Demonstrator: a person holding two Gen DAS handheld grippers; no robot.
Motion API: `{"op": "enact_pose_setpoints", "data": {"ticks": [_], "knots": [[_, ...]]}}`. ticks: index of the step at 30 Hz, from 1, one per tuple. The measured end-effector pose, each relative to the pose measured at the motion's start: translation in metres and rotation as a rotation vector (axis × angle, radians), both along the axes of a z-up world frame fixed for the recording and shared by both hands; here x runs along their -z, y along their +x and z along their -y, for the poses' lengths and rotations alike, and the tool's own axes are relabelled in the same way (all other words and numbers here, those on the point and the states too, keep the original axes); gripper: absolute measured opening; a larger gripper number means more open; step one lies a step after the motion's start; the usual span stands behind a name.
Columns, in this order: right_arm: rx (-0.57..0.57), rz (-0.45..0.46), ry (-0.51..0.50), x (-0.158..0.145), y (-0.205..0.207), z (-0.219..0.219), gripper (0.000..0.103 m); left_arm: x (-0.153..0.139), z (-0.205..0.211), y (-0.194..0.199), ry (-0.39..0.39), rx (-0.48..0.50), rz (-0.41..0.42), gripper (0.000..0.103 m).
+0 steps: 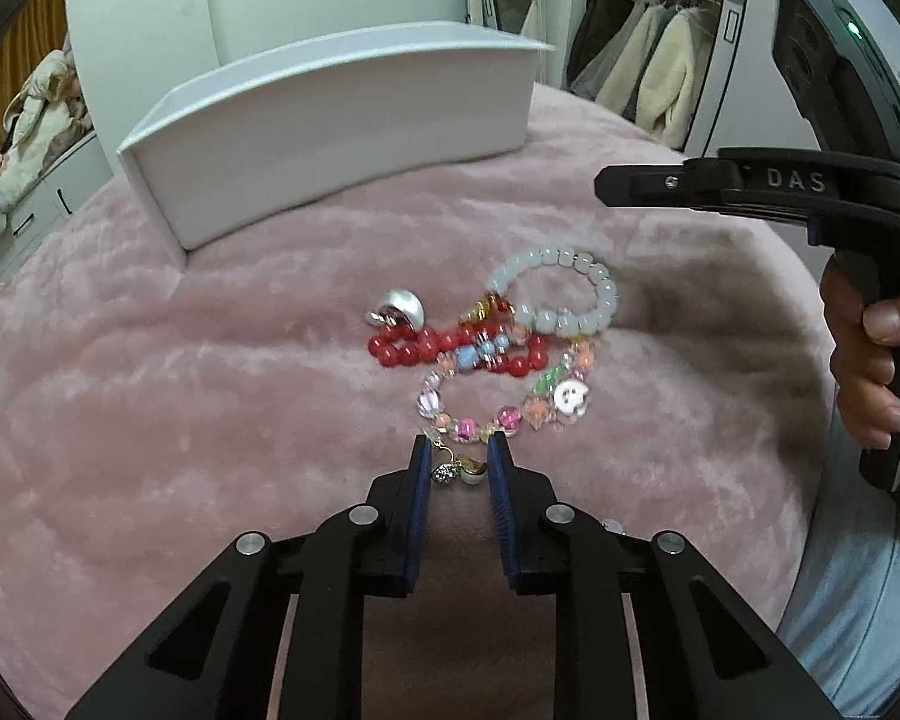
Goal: Organize jewelry
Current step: 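Lift the earring with the left tool while the right tool grasps the white bead bracelet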
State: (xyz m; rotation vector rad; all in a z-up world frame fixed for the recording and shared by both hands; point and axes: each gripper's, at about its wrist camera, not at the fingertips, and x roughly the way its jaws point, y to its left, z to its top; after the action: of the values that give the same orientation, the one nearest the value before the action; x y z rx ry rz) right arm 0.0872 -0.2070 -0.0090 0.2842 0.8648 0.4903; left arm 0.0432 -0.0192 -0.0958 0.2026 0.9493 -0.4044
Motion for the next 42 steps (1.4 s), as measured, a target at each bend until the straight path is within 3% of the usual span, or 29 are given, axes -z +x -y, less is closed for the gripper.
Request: {"op": "enact_pose_setpoints", "data": {"ticks": [3,6,7,8,9,10,11,13,16,22,35,42], "knots": [[0.004,0.0,0.01,-0.001,0.0,0.004,0.001,-0.008,-0.001,0.0,-0.014,-0.008,0.017,0.024],[0.003,-0.09,-0.002,0.012,0.007,0.004,0.006,-0.013,0.0,0.0,-0.023,-0.006,0.03,0.024],[0.023,-0.138,-0.022,0.021,0.011,0.004,0.032,-0.014,0.0,0.001,-0.022,-0.006,0.033,0.024],[0.041,-0.163,-0.041,0.027,0.013,0.005,0.072,-0.014,0.0,0.002,-0.026,-0.004,0.032,0.024],[0.043,-0.167,-0.054,0.032,0.014,0.004,0.073,-0.015,0.002,0.002,-0.027,-0.002,0.033,0.024],[0.035,-0.166,-0.075,0.033,0.015,0.001,0.06,-0.015,0.002,0.002,-0.026,0.0,0.034,0.024],[0.013,-0.163,-0.11,0.035,0.016,-0.005,0.035,-0.015,0.003,0.003,-0.027,0.0,0.035,0.024],[-0.025,-0.166,-0.156,0.04,0.018,-0.015,0.011,-0.014,0.005,0.005,-0.029,0.002,0.037,0.024],[-0.048,-0.12,-0.168,0.035,0.013,-0.022,0.011,-0.016,0.007,0.006,-0.035,0.004,0.049,0.024],[0.0,0.015,-0.048,0.001,0.002,-0.003,0.011,-0.021,0.007,0.007,-0.053,-0.008,0.072,0.024],[0.039,0.117,0.032,-0.041,-0.004,0.014,0.011,-0.033,0.011,0.021,-0.099,-0.017,0.115,0.024],[0.061,0.145,-0.008,-0.066,0.0,0.015,0.011,-0.05,0.013,0.029,-0.11,-0.014,0.154,0.024]]}}
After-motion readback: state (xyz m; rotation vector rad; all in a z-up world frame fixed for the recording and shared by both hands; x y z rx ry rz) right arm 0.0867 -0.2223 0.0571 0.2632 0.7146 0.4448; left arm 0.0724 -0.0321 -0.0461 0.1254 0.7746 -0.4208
